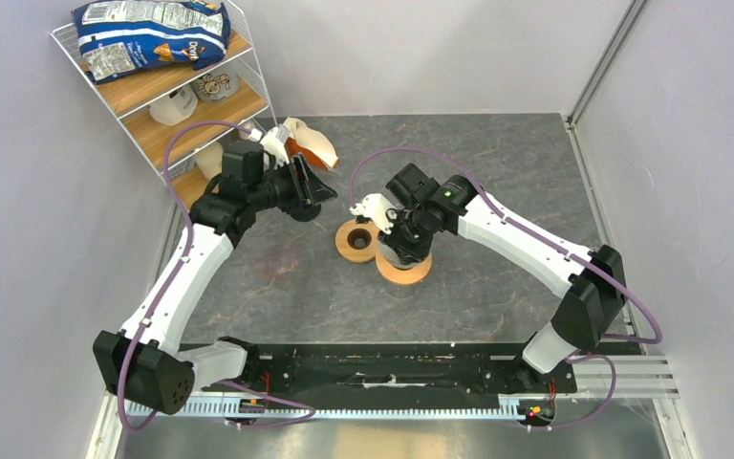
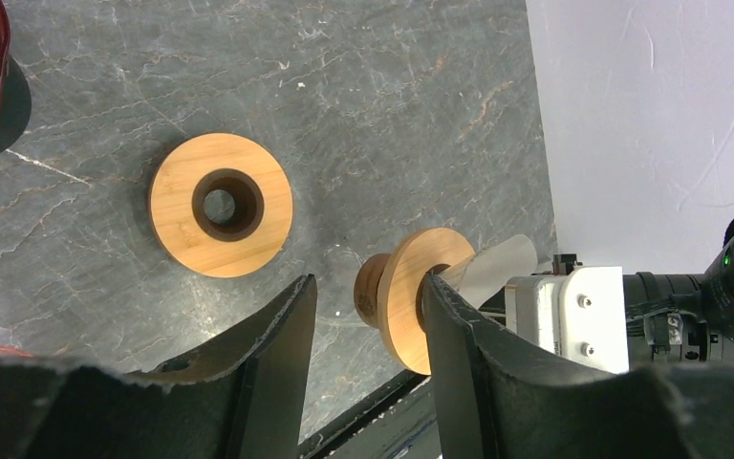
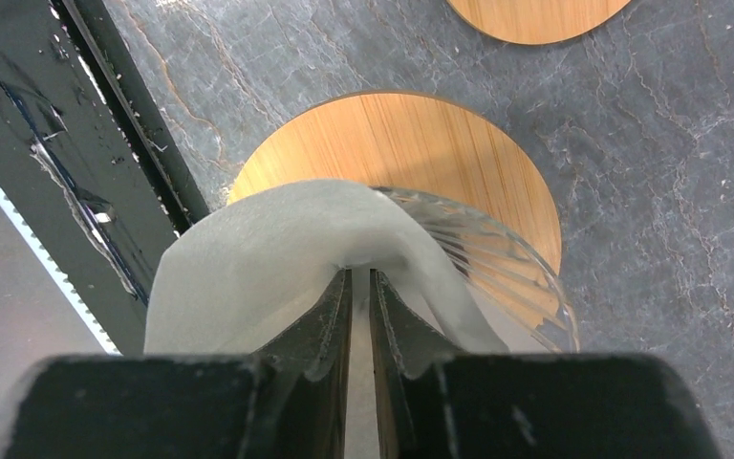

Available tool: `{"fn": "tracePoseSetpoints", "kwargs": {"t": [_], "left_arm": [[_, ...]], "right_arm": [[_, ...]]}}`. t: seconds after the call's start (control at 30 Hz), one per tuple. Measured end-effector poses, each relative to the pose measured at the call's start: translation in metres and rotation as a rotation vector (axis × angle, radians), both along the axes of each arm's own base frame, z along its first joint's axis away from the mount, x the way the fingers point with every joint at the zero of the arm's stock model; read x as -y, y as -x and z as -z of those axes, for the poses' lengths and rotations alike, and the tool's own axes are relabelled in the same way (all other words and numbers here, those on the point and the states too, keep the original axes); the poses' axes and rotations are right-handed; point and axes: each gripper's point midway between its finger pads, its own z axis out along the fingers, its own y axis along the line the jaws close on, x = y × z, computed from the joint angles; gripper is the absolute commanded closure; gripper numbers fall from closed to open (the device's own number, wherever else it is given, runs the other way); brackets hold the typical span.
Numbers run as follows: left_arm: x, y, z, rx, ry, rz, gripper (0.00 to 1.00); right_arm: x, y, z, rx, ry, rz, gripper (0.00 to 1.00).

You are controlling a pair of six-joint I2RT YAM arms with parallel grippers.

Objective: Place the coffee filter in the dripper
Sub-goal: Place the coffee filter in the coffee dripper.

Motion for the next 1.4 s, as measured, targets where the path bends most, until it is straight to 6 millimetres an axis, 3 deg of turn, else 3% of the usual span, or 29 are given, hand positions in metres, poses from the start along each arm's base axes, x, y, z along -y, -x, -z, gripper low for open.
{"fn": "tracePoseSetpoints", "kwargs": {"t": [0.7,1.4], "left_arm": [[0.001,0.001,0.003,-0.009,0.0,0.005,0.48],[0.001,0.001,0.003,-0.009,0.0,0.006,0.48]], "right_arm": [[0.003,-0.007,0.018,-0.022,0.023,0.016,0.84],[0.004,-0.007,0.024,-0.024,0.021,0.008,0.86]]}}
